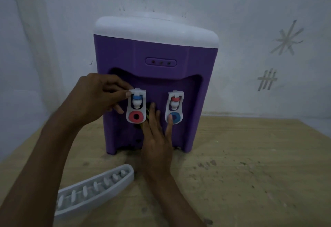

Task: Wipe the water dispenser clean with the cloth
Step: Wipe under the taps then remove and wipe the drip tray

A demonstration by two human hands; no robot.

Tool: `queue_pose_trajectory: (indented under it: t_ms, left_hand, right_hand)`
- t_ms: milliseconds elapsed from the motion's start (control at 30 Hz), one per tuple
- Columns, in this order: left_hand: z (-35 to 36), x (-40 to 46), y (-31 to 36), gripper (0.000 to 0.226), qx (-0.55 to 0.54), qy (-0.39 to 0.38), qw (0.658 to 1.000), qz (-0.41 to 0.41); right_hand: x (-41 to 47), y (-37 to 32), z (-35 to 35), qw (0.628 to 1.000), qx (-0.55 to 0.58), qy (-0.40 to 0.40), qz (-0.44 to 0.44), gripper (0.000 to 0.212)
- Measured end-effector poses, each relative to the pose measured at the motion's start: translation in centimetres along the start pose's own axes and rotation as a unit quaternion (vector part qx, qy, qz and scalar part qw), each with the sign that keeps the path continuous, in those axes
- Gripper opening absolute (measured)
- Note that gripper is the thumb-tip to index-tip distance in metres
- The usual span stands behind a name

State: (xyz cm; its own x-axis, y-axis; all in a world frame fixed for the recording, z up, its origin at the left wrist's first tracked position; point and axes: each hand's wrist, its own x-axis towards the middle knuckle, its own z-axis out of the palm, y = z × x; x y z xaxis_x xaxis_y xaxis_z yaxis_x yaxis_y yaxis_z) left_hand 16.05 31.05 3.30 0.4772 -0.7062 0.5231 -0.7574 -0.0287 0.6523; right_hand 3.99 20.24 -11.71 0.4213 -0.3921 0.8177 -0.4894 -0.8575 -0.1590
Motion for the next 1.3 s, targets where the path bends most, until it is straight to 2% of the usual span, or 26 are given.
queue_pose_trajectory:
  t_ms: [133, 200, 267, 333, 400, 467, 567, 600, 633, 667, 733, 800, 933, 967, 1100, 1167, 1233, 1300]
  left_hand:
    - [-0.2, -0.3, 0.5, 0.013, 0.002, -0.002, 1.0, -0.007]
    - [-0.2, -0.5, 0.9, 0.014, 0.034, 0.002, 0.999, -0.006]
    - [0.1, -0.8, 1.3, 0.014, 0.092, 0.072, 0.993, 0.023]
    - [0.8, -1.2, 2.2, 0.015, 0.127, 0.183, 0.972, 0.069]
    - [1.8, -1.8, 3.4, 0.013, 0.106, 0.246, 0.958, 0.099]
    - [3.2, -2.7, 4.3, 0.013, 0.085, 0.239, 0.96, 0.115]
    - [6.3, -4.8, 4.3, 0.015, 0.045, 0.149, 0.983, 0.097]
    - [7.5, -5.4, 3.9, 0.014, 0.03, 0.108, 0.992, 0.065]
    - [8.6, -5.8, 3.5, 0.012, 0.022, 0.066, 0.997, 0.024]
    - [9.6, -6.1, 3.0, 0.011, 0.019, 0.026, 0.999, -0.017]
    - [10.8, -6.1, 2.4, 0.023, 0.018, -0.031, 0.997, -0.072]
    - [11.3, -5.9, 2.3, 0.036, 0.022, -0.068, 0.991, -0.111]
    - [11.7, -6.0, 2.1, 0.042, 0.033, -0.121, 0.981, -0.149]
    - [11.7, -5.9, 2.0, 0.042, 0.015, -0.119, 0.981, -0.154]
    - [11.9, -5.3, 1.2, 0.034, -0.106, -0.121, 0.969, -0.187]
    - [11.8, -5.2, 0.8, 0.026, -0.146, -0.137, 0.961, -0.189]
    - [11.6, -5.1, 0.5, 0.02, -0.191, -0.153, 0.951, -0.188]
    - [11.1, -5.0, 0.2, 0.015, -0.249, -0.167, 0.934, -0.194]
  right_hand:
    - [-1.2, 0.0, -0.7, 0.992, -0.015, -0.119, -0.035, 0.067]
    - [-1.1, 0.3, -1.9, 0.99, 0.017, -0.141, -0.022, 0.076]
    - [-1.0, 0.6, -3.4, 0.984, 0.102, -0.145, 0.006, 0.073]
    - [-0.9, 1.2, -5.0, 0.962, 0.215, -0.146, 0.083, 0.068]
    - [-0.9, 2.1, -7.1, 0.896, 0.365, -0.155, 0.203, 0.06]
    - [-0.8, 3.4, -8.8, 0.78, 0.493, -0.178, 0.342, 0.053]
    - [-1.0, 5.6, -9.3, 0.575, 0.642, -0.218, 0.458, 0.043]
    - [-1.1, 5.9, -9.2, 0.523, 0.671, -0.223, 0.476, 0.042]
    - [-1.2, 6.2, -9.0, 0.491, 0.687, -0.225, 0.486, 0.041]
    - [-1.4, 6.3, -8.8, 0.474, 0.695, -0.22, 0.493, 0.04]
    - [-1.5, 6.4, -8.5, 0.463, 0.7, -0.207, 0.502, 0.037]
    - [-1.4, 6.6, -8.4, 0.468, 0.697, -0.195, 0.506, 0.035]
    - [-1.3, 6.6, -8.5, 0.483, 0.694, -0.184, 0.501, 0.031]
    - [-1.2, 6.4, -8.7, 0.499, 0.69, -0.185, 0.491, 0.029]
    - [-1.3, 6.2, -9.0, 0.624, 0.634, -0.195, 0.412, 0.022]
    - [-1.3, 6.2, -9.0, 0.667, 0.606, -0.2, 0.385, 0.021]
    - [-1.1, 6.3, -9.0, 0.683, 0.597, -0.18, 0.38, 0.019]
    - [-1.0, 6.6, -8.9, 0.664, 0.617, -0.147, 0.397, 0.018]
